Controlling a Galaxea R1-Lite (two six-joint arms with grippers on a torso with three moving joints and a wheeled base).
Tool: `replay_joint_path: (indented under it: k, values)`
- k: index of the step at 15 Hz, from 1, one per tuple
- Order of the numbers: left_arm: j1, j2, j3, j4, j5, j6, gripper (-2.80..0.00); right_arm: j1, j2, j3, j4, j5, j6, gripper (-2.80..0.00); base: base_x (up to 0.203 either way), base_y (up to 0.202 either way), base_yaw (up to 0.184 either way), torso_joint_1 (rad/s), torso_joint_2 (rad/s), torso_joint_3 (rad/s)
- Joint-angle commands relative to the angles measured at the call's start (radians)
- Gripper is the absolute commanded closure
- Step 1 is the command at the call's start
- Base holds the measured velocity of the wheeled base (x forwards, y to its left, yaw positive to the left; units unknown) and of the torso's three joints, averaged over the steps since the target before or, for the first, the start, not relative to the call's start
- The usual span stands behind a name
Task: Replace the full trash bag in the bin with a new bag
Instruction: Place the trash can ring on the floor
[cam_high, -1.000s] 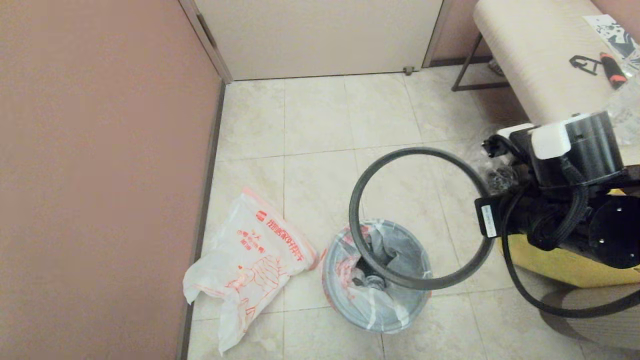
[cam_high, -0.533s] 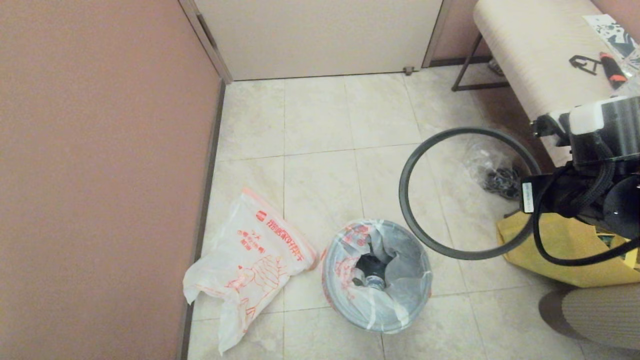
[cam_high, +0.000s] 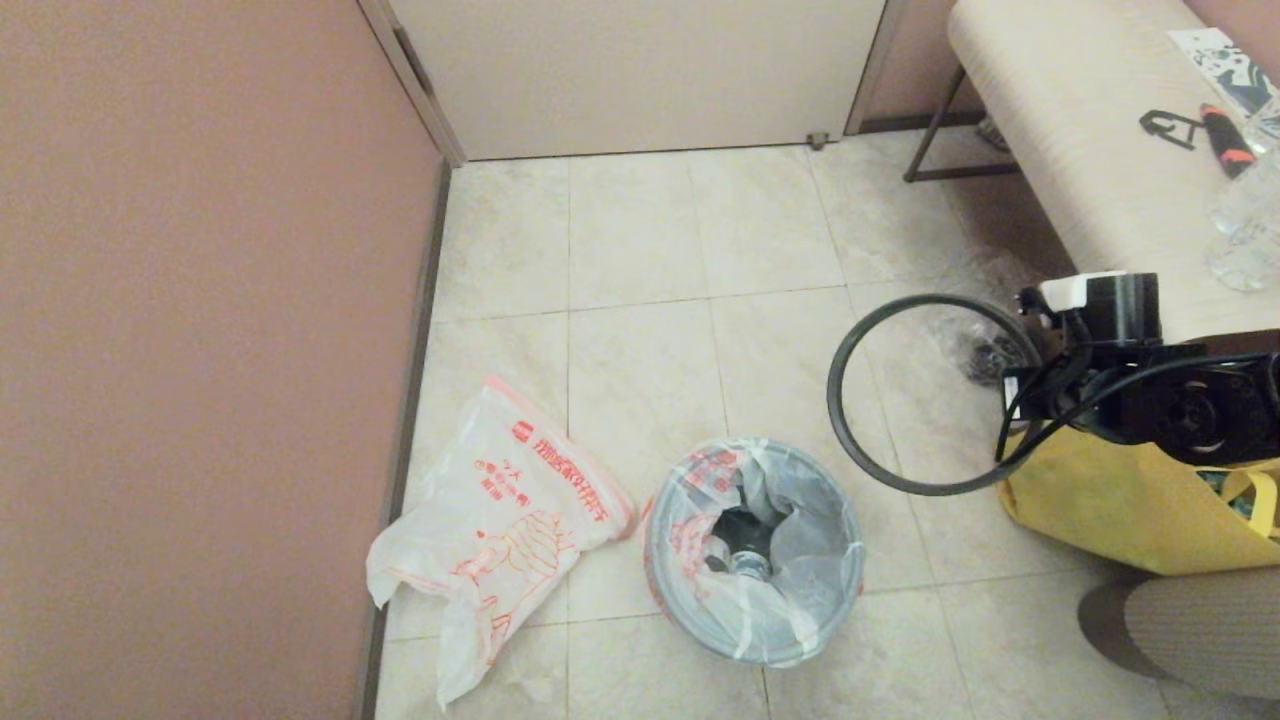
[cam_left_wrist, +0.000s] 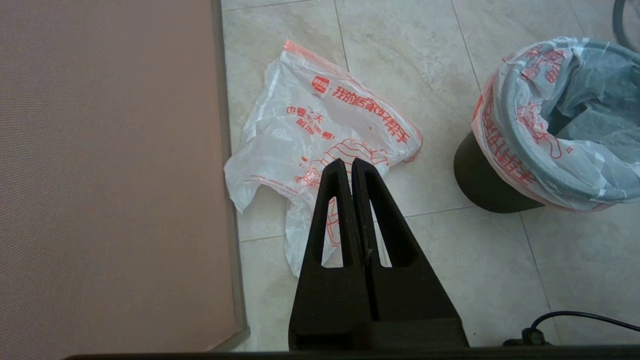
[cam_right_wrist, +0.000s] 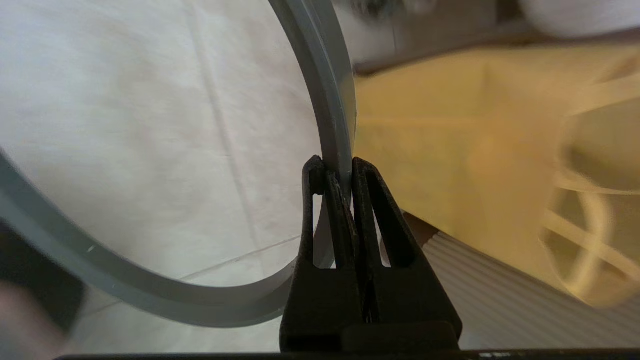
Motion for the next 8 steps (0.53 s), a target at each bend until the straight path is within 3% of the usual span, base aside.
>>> replay_joint_path:
  k: [1, 6, 8]
  values:
    - [0.001, 0.001, 0.000, 0.000, 0.000, 0.000, 0.00, -0.062, 0.152, -0.034, -0.014, 0.035, -0.008, 0.00, 0.000, 0.000, 0.000, 0.000, 0.00, 0.000]
    - [0.001, 0.001, 0.000, 0.000, 0.000, 0.000, 0.00, -0.154, 0.418, -0.079, -0.032, 0.174, -0.095, 0.00, 0.000, 0.000, 0.000, 0.000, 0.00, 0.000]
    - [0.000, 0.001, 0.000, 0.000, 0.000, 0.001, 0.00, -0.168, 0.467, -0.083, 0.070, 0.193, -0.144, 0.00, 0.000, 0.000, 0.000, 0.000, 0.00, 0.000]
